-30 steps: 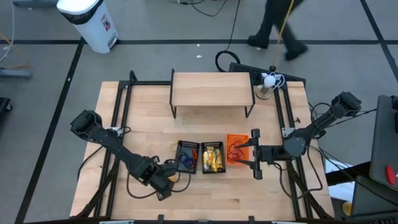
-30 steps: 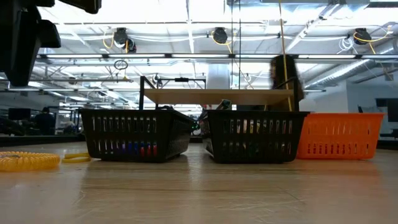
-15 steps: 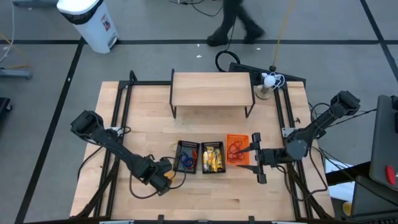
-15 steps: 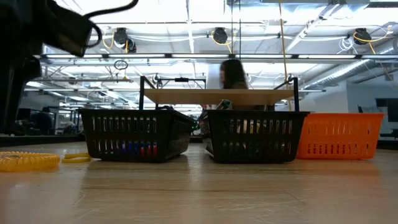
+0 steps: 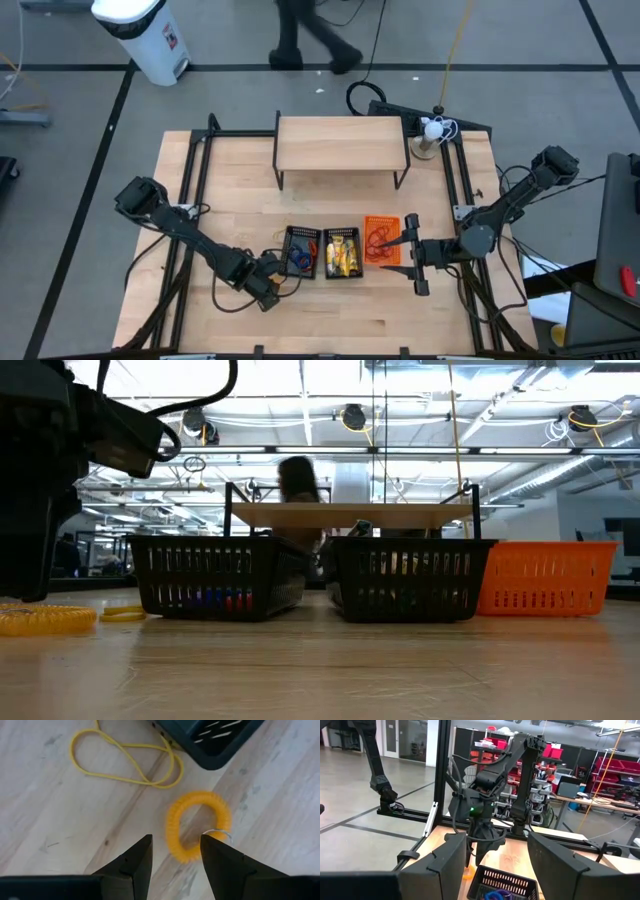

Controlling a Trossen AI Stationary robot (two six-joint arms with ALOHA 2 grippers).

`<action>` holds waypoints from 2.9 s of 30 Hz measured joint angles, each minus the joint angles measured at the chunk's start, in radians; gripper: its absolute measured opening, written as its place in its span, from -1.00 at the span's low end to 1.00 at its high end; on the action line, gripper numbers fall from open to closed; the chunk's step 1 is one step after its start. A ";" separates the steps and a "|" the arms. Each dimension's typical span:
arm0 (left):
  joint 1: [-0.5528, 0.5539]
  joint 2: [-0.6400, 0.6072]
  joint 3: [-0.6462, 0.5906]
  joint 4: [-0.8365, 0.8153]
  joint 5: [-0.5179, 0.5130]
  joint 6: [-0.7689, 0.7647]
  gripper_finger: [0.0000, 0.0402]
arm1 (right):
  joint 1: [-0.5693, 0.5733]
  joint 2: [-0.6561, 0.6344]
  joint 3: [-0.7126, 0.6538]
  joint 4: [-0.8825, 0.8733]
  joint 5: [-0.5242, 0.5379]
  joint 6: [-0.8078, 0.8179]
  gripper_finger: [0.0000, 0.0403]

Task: Pick & Place Office Desk Supplies
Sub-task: Put the yellow spring rubber band into the left black basket

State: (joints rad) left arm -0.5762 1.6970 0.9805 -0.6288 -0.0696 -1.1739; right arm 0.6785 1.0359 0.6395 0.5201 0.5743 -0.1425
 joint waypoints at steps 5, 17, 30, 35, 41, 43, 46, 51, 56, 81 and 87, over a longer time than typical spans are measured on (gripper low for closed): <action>0.000 0.000 -0.016 0.001 0.000 -0.014 -0.17 | 0.000 0.000 0.000 -0.002 0.000 -0.001 0.00; 0.000 0.000 -0.032 0.034 0.001 -0.036 -0.17 | 0.000 0.000 0.000 -0.001 0.000 -0.003 0.00; 0.001 0.058 -0.028 0.074 0.036 -0.013 -0.58 | 0.000 0.000 0.000 -0.001 0.000 -0.003 0.00; 0.002 0.097 -0.026 0.071 0.048 0.005 -0.84 | 0.000 0.000 0.000 -0.001 0.000 -0.003 0.00; 0.009 0.052 -0.028 0.079 0.068 0.023 -0.94 | 0.000 0.000 0.000 -0.001 0.000 -0.001 0.00; 0.013 0.024 -0.030 0.081 0.070 0.027 -0.96 | 0.000 0.000 0.000 -0.001 0.000 -0.001 0.00; 0.012 -0.038 -0.030 0.092 0.077 0.027 -0.97 | 0.000 0.000 0.000 -0.001 0.000 -0.001 0.00; 0.012 -0.127 -0.029 0.084 0.067 0.028 -0.98 | 0.000 0.000 0.000 0.001 0.000 0.000 0.00; 0.011 -0.216 -0.028 0.084 0.029 0.079 -0.97 | 0.000 0.000 0.000 0.001 0.000 0.000 -0.01; 0.156 -0.309 -0.027 0.289 -0.333 0.461 -0.95 | -0.001 0.000 0.000 -0.001 0.005 0.000 -0.01; 0.188 -0.309 -0.027 0.289 -0.325 0.466 -0.94 | -0.001 0.000 0.000 -0.001 0.005 0.000 -0.01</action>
State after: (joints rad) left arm -0.3880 1.3884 0.9535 -0.3397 -0.3942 -0.7078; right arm 0.6778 1.0363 0.6397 0.5190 0.5793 -0.1425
